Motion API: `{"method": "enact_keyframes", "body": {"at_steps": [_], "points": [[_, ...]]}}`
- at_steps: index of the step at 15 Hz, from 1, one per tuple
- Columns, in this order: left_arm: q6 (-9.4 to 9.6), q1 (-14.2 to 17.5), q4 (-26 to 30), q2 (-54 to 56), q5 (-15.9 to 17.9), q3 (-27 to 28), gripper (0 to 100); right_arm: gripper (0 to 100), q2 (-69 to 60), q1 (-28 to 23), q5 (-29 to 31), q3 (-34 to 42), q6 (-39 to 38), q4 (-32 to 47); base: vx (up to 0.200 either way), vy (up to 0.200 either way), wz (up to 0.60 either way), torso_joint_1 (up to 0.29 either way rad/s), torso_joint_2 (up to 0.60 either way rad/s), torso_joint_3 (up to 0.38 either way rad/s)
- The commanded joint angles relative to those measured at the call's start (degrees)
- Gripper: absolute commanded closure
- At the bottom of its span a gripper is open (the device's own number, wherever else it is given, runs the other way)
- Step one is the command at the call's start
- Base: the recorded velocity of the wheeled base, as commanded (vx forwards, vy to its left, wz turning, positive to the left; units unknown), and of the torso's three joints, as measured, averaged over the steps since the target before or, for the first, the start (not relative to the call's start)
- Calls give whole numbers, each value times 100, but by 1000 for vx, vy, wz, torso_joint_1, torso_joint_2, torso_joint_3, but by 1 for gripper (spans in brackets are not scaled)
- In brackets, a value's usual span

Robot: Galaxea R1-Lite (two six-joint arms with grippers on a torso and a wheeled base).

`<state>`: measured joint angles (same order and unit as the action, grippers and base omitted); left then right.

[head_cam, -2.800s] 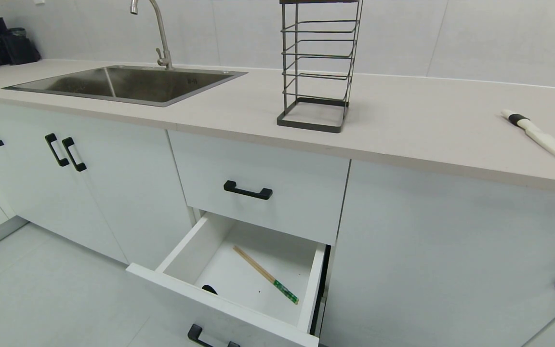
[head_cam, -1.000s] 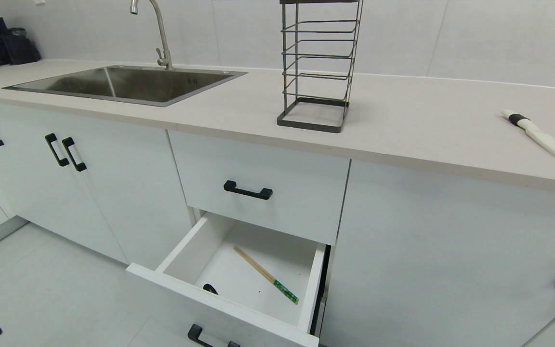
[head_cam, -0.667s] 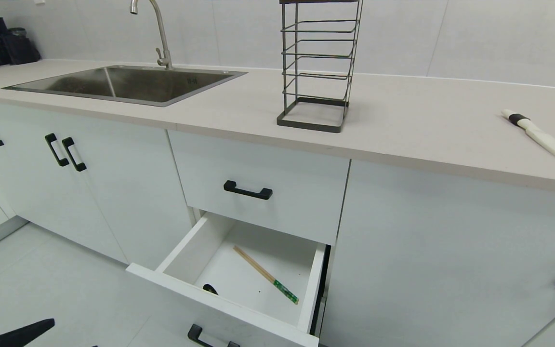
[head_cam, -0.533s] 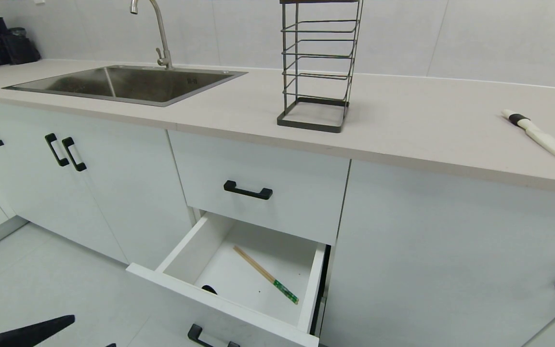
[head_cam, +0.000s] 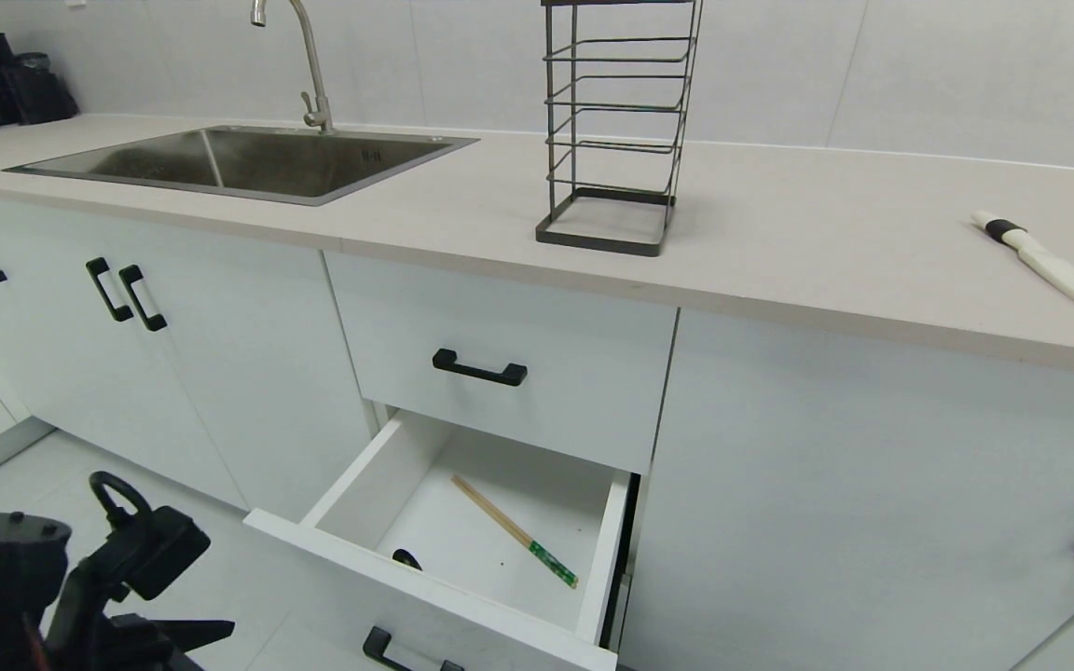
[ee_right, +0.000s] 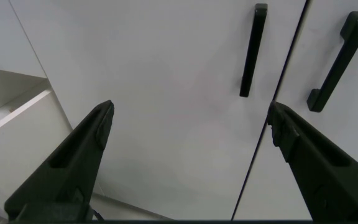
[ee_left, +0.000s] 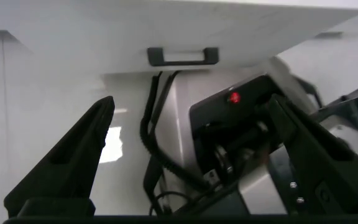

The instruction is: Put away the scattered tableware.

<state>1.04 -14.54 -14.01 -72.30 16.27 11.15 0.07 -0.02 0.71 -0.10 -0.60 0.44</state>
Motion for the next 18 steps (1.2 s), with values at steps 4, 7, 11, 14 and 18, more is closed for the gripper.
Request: {"method": "enact_keyframes", "body": {"at_steps": [4,7,11,14,18], "points": [[283,-22,-753,-1242,-300,1,0,0,10,2,0,1,-2,0,0,0,0,0,0,0],[617,-22,-990,-1620,-318,115,0,0,10,2,0,1,-2,0,0,0,0,0,0,0],[626,13,-1684,-2174,-388,194,0,0,10,2,0,1,-2,0,0,0,0,0,0,0],[617,39,-2124,-2570,-388,203,0,0,19,2,0,1,-2,0,0,0,0,0,0,0],[600,39,-2800,-3000,-379,264,0,0,10,2,0,1,-2,0,0,0,0,0,0,0]]}}
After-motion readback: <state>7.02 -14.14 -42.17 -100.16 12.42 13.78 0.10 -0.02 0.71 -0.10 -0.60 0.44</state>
